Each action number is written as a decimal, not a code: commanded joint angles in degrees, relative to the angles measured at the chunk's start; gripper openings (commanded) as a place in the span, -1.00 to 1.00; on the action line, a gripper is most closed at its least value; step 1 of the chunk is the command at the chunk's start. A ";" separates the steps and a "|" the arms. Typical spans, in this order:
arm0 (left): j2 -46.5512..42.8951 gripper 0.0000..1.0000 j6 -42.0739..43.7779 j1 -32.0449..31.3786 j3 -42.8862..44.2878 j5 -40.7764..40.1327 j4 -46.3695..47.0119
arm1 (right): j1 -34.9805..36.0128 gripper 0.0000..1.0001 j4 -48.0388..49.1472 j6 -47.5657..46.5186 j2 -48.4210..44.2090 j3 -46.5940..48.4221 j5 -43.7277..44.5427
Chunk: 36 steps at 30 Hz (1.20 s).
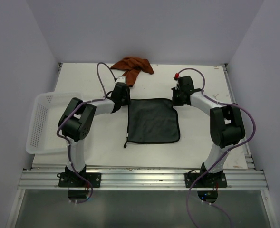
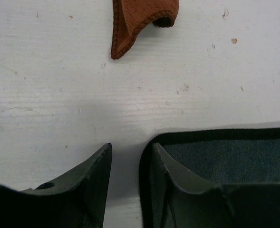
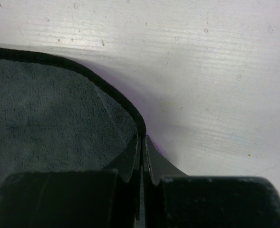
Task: Roll the towels
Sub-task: Flatten the towel
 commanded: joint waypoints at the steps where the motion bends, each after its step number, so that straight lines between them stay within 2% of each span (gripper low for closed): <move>1: 2.26 -0.14 2.68 -1.44 3.28 -3.80 -3.13 | -0.15 -1.00 -0.49 -0.91 0.10 2.09 1.82; 8: 4.64 -0.21 5.24 -5.22 6.72 -11.70 -9.44 | -0.15 -1.00 -1.11 -1.17 -0.16 2.27 3.06; 15: 5.08 -0.32 4.89 -6.45 4.96 -13.65 -10.96 | -0.15 -1.00 -1.37 -0.91 -0.07 2.27 2.70; 18: 5.25 -0.49 4.89 -7.24 4.35 -14.44 -10.96 | -0.15 -1.00 -1.37 -0.56 -0.34 2.27 2.44; 21: 5.69 -0.73 4.19 -7.59 4.08 -14.18 -10.78 | -0.07 -1.00 -1.55 0.32 -0.77 2.27 0.26; 22: 5.78 -0.89 3.75 -7.60 3.99 -14.18 -10.70 | 0.02 -1.00 -1.20 0.41 -0.86 2.18 -0.19; 24: 5.69 -1.00 3.31 -7.51 3.99 -14.44 -10.70 | 0.11 -1.00 -1.11 0.58 -0.78 2.01 -0.46; 36: -3.79 -1.00 5.76 -7.51 -1.54 -20.32 -4.98 | 0.29 -1.00 -2.16 -2.05 -4.46 2.09 0.59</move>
